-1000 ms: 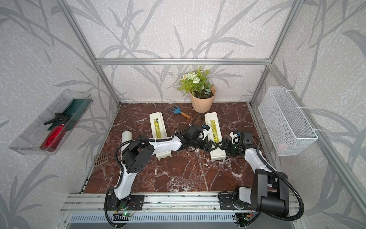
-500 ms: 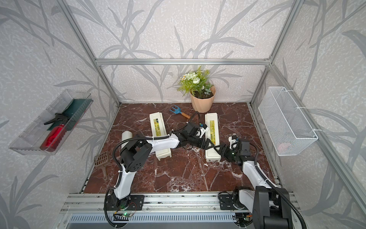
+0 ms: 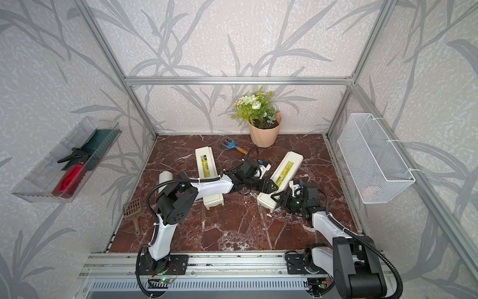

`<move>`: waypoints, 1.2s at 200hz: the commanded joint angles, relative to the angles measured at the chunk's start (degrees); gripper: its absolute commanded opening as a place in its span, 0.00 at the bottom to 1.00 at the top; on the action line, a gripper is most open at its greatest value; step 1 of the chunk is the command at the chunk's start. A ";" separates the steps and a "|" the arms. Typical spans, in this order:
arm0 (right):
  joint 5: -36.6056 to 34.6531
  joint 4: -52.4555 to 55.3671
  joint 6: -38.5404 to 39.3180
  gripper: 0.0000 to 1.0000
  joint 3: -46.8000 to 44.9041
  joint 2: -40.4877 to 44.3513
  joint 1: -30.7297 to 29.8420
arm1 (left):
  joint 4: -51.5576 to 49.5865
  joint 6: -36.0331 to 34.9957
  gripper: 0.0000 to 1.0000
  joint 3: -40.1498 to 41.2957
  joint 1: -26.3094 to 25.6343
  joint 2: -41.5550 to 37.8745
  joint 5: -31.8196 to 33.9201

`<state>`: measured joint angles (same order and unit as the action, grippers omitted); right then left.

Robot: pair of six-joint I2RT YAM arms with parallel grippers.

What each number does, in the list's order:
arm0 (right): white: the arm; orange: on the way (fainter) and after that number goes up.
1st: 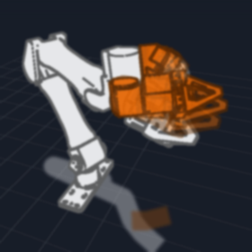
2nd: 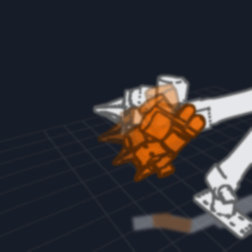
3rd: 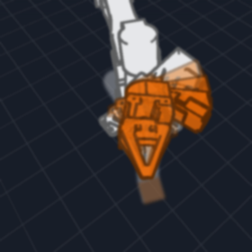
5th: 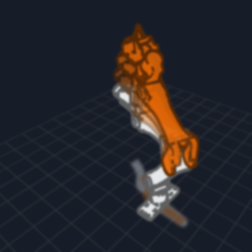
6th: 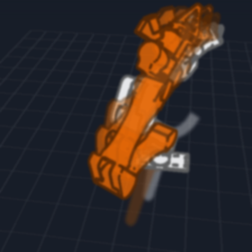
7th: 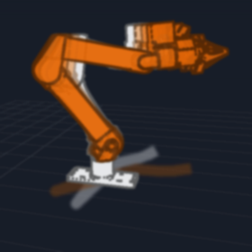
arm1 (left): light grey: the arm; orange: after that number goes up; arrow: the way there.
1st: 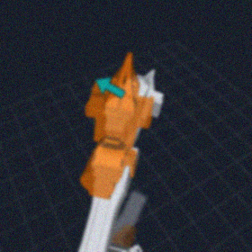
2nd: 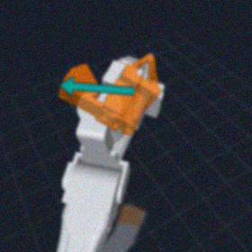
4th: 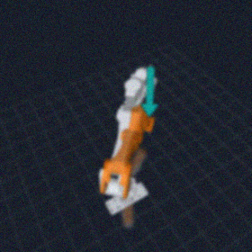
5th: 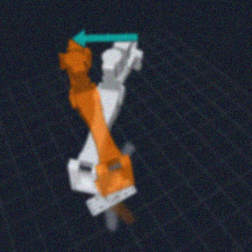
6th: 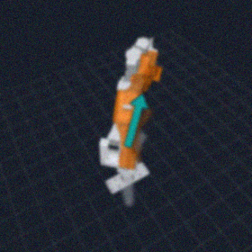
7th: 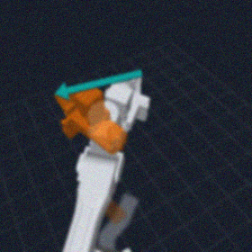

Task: Put plastic wrap rolls into dispensers
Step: Close the lid on the plastic wrap cutting box.

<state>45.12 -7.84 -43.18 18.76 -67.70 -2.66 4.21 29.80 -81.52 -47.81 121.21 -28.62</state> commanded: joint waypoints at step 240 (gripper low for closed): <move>0.21 -26.81 -7.66 0.87 22.12 -29.77 17.42 | -21.83 -12.77 0.89 -28.96 4.88 14.72 -1.81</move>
<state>43.18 -26.06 -47.00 39.31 -96.40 14.59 -13.34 18.85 -104.27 -43.88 131.39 -29.78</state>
